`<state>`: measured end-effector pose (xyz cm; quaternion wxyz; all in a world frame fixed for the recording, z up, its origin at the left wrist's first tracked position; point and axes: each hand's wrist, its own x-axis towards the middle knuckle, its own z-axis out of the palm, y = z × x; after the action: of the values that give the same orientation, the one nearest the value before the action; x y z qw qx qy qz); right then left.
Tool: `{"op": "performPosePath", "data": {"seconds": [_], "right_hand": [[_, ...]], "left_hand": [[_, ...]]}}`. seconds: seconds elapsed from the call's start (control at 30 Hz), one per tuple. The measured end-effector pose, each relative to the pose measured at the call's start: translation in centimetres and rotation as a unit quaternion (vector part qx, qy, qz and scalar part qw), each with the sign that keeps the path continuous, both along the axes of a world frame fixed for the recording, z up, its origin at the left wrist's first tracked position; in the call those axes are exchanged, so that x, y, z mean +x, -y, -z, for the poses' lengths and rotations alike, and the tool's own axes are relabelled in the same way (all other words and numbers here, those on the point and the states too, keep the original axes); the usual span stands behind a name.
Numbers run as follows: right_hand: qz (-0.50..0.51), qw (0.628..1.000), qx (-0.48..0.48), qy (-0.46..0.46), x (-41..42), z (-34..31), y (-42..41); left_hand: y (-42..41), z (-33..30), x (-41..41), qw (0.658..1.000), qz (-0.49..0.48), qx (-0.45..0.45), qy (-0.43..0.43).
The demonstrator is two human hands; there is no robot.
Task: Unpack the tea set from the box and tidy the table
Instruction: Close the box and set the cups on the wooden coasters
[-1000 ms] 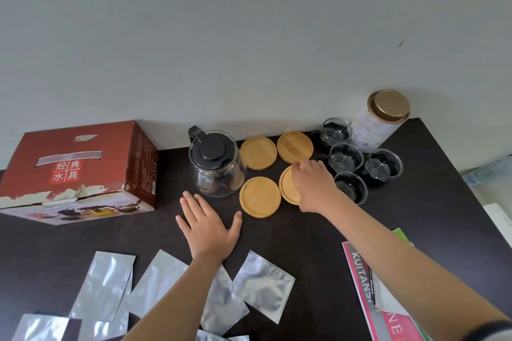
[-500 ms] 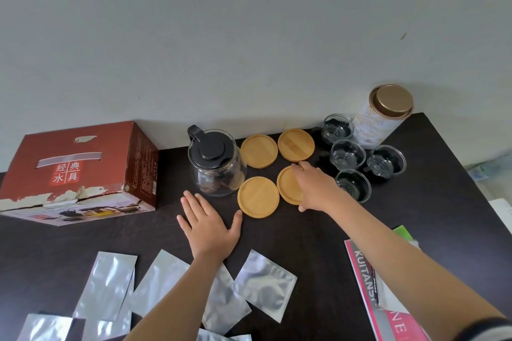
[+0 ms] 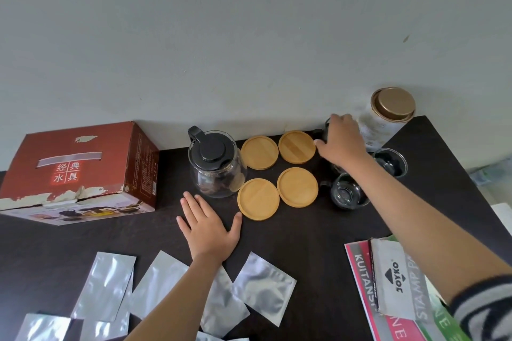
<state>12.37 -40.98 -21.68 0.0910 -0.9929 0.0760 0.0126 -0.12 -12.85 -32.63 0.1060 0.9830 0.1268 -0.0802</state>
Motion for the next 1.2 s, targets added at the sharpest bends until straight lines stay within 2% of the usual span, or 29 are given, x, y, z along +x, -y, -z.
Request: {"op": "performPosePath", "data": {"seconds": [0.1, 0.23, 0.5, 0.67, 0.8, 0.93, 1.03, 1.2], "right_hand": [[0.058, 0.996, -0.035, -0.062, 1.9, 0.9, 1.0], [0.065, 0.992, -0.050, -0.098, 3.4, 2.1, 1.4], [0.067, 0.993, -0.048, -0.079, 3.9, 1.7, 1.4], [0.027, 0.997, -0.070, -0.019, 2.8, 0.3, 0.4], [-0.027, 0.999, 0.003, 0.038, 1.4, -1.0, -2.3], [-0.119, 0.985, 0.118, 0.034, 0.8, -0.3, -5.6], [-0.152, 0.981, 0.122, 0.025, 0.8, 1.0, -7.8], [-0.147, 0.978, 0.148, 0.020, 1.0, 2.7, -9.7]], "left_hand": [[0.0, 0.1, 0.0, 1.000, -0.001, -0.002, 0.004], [-0.1, 0.2, 0.1, 1.000, -0.003, 0.003, 0.002], [-0.1, 0.3, 0.0, 1.000, -0.004, 0.002, 0.002], [-0.2, 0.3, 0.1, 1.000, -0.005, -0.001, 0.006], [-0.3, 0.2, 0.1, 1.000, -0.003, -0.001, 0.003], [-0.2, 0.1, 0.0, 1.000, -0.002, 0.000, 0.003], [-0.2, 0.0, 0.1, 1.000, -0.002, 0.001, 0.004], [-0.2, 0.1, 0.0, 1.000, -0.003, -0.002, 0.004]]}}
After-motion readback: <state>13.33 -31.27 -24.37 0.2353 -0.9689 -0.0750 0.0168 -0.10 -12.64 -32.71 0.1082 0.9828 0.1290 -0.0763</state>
